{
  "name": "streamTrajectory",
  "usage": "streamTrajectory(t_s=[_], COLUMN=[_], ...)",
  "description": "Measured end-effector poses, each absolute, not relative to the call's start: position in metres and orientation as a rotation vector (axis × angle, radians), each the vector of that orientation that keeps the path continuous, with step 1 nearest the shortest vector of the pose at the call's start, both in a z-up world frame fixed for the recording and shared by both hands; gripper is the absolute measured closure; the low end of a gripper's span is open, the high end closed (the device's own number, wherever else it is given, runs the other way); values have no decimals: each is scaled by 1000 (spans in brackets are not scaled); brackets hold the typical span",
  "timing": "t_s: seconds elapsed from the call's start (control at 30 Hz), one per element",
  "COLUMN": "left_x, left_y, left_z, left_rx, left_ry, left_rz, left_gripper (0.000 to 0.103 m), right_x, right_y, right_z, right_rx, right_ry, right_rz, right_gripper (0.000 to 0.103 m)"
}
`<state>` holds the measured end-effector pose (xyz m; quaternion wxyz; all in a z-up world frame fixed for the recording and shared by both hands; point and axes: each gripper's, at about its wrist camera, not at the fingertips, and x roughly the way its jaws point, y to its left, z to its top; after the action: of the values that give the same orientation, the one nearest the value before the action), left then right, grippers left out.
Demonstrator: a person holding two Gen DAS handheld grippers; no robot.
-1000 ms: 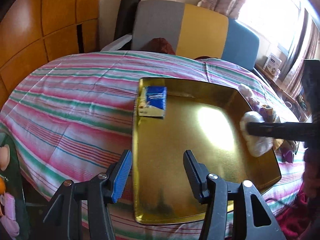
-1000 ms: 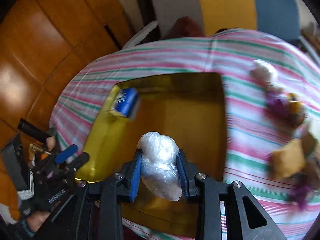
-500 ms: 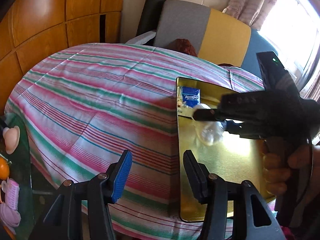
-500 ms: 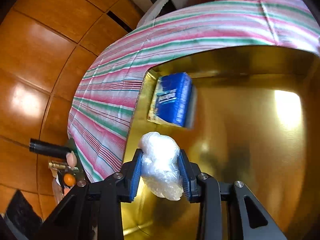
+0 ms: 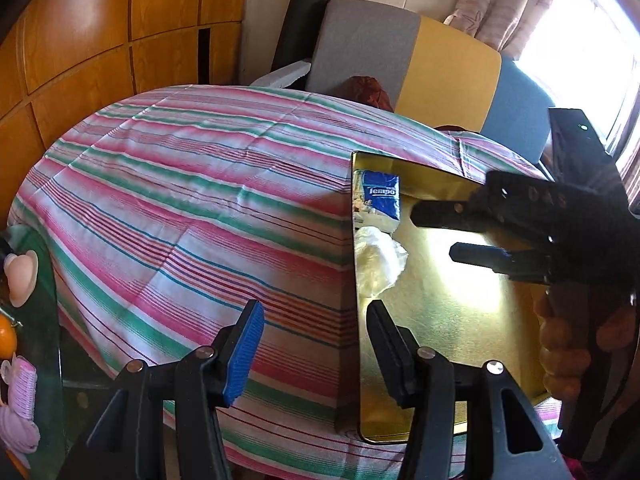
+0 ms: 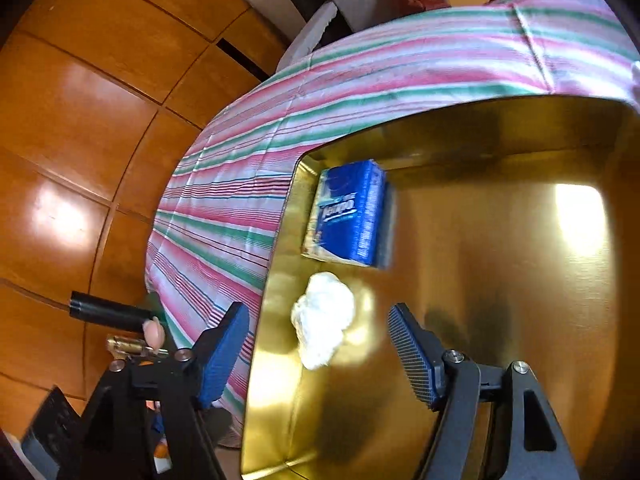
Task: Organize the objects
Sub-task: 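Lower the clear plastic bundle into the gold tray and open the right gripper, then reach the left gripper to another clear plastic-wrapped bundle and grasp it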
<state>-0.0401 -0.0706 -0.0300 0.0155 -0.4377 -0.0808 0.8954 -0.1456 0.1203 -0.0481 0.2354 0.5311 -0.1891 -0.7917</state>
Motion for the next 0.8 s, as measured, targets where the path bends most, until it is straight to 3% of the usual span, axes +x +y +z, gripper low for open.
streamTrajectory(t_s=[0.37, 0.8], left_x=[-42, -85], left_y=[-46, 53], left_z=[-16, 20], left_rx=[-1311, -1214], left_ry=[-170, -13], left_rz=[2755, 2548], left_gripper=[49, 49], right_x=[-106, -71], right_y=[163, 305], right_z=[-21, 0], right_rx=[1344, 1313], right_ry=[-287, -329], right_rz=[-2356, -2581], right_gripper=[16, 13])
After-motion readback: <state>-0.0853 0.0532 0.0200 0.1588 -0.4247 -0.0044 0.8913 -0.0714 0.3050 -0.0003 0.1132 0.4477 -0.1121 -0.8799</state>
